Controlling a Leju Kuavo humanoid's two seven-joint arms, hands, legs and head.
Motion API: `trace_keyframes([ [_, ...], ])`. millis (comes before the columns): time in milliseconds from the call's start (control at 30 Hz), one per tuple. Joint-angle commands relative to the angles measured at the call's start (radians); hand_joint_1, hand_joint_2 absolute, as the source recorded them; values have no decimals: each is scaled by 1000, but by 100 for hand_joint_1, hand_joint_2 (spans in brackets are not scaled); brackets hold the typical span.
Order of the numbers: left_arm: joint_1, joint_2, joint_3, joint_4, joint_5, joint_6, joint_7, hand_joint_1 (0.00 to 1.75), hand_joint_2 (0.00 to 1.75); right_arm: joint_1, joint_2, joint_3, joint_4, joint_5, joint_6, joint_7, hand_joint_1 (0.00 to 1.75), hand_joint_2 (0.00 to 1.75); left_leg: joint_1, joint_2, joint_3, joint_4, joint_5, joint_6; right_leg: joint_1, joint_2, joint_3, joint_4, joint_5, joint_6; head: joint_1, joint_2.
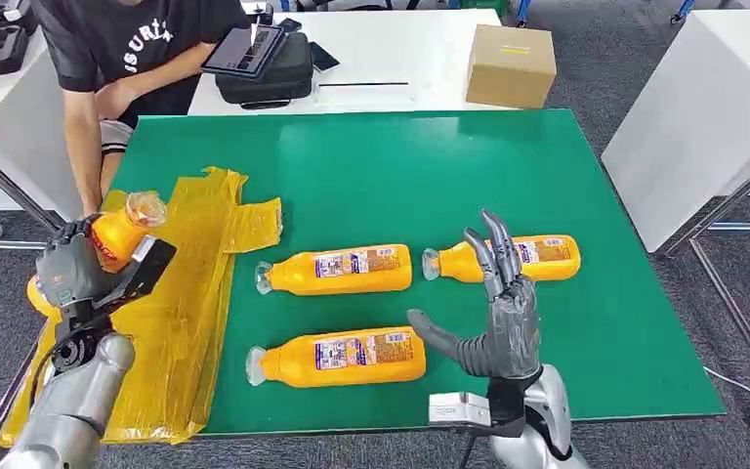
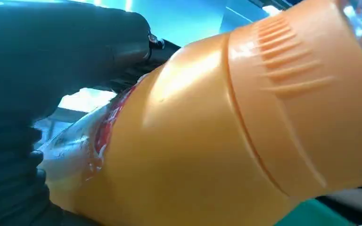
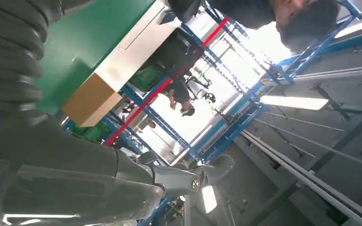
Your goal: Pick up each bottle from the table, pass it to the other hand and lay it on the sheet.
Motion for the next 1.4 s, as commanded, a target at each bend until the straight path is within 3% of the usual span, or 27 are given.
trace_keyframes([
  [33, -80, 31, 28, 171, -25, 11, 17, 175, 175, -32, -17, 14, 34, -8, 5, 1, 0, 175, 2, 0, 1, 1, -1, -2, 2, -2, 2, -1, 0, -5, 0, 0],
  [300, -98, 38, 50, 240, -44, 8, 26, 175, 175, -52, -20, 22, 64, -27, 12, -7, 0, 175, 1, 0, 1, 0, 0, -1, 2, -1, 2, -1, 0, -4, 0, 0],
  [333, -104, 33, 60, 252, -19, -4, 1, 110, 175, -56, -20, 22, 68, -29, 12, -9, 0, 175, 2, 0, 1, 1, 0, -2, 3, -1, 2, -1, 0, -5, 0, 0],
  [367, -112, 27, 74, 264, 23, -32, -36, 0, 175, -58, -21, 22, 72, -30, 10, -9, 0, 175, 2, 0, 1, 1, 0, -2, 2, -2, 2, -1, 0, -5, 0, 0],
  [500, -116, 10, 98, 261, 126, -120, -122, 0, 175, -67, -22, 19, 76, -33, 10, -8, 0, 175, 2, 0, 1, 0, 0, -2, 2, -2, 3, -1, 0, -5, 0, 0],
  [1267, -104, 3, 118, 229, 289, -201, -204, 0, 175, -70, -11, 10, 82, 4, 37, 30, 0, 175, 1, 0, 0, 0, 0, -1, 1, -1, 1, -1, 2, -5, 0, 0],
  [1333, -103, -6, 131, 221, 330, -229, -230, 0, 175, -71, -11, 9, 88, 8, 41, 37, 0, 175, 1, 0, 1, 0, 0, -1, 1, -2, 1, -1, 2, -6, 0, 0],
  [1400, -95, -30, 190, 185, 528, -406, -338, 0, 175, -76, -11, 9, 114, 52, 73, 94, 0, 175, 2, 0, 1, 1, 0, -1, 2, -2, 2, -1, 2, -7, 0, 0],
])
